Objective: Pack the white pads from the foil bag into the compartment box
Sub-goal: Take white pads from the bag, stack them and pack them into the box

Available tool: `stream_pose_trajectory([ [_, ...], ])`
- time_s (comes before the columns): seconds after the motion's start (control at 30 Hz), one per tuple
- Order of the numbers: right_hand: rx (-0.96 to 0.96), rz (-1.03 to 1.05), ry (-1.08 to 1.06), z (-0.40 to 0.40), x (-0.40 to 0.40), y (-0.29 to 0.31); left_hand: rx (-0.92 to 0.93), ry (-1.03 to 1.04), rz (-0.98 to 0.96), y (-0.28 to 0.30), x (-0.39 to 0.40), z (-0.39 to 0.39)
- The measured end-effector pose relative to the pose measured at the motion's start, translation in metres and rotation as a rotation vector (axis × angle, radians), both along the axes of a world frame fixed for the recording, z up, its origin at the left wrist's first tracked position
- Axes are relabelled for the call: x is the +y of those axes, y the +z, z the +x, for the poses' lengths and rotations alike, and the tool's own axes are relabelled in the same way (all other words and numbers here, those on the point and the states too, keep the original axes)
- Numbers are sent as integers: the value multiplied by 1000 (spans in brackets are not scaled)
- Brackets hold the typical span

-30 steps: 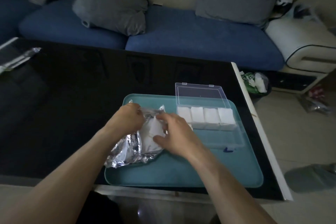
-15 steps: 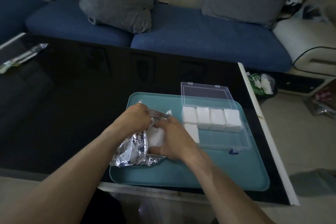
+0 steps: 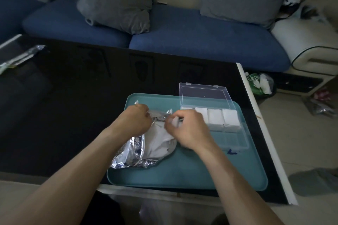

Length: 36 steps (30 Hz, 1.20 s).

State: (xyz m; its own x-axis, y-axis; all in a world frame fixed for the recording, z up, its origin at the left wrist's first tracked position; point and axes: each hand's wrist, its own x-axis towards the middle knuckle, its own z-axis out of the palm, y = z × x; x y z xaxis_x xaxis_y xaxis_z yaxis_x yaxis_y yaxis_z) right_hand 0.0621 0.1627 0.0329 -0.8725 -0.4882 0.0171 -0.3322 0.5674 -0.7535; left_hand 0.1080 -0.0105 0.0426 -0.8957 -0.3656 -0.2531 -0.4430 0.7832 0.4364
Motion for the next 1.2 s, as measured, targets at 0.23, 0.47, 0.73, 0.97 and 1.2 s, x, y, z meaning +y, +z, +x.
stream_pose_trajectory([
  [0.23,-409,-598,-215,-15,25,31,389,-19,211,21,20,6],
  [0.47,-281,-550,-163,-9,28,27,373,-26,761,46,49,15],
  [0.73,-47,-419,-231,-9,33,29,342,97,815,31,47,9],
  [0.97,-448,-606,-284,-5,35,43,433,240,1125,30,55,5],
  [1.2,-365,-498,-311,3,29,39,409,184,1236,31,62,5],
])
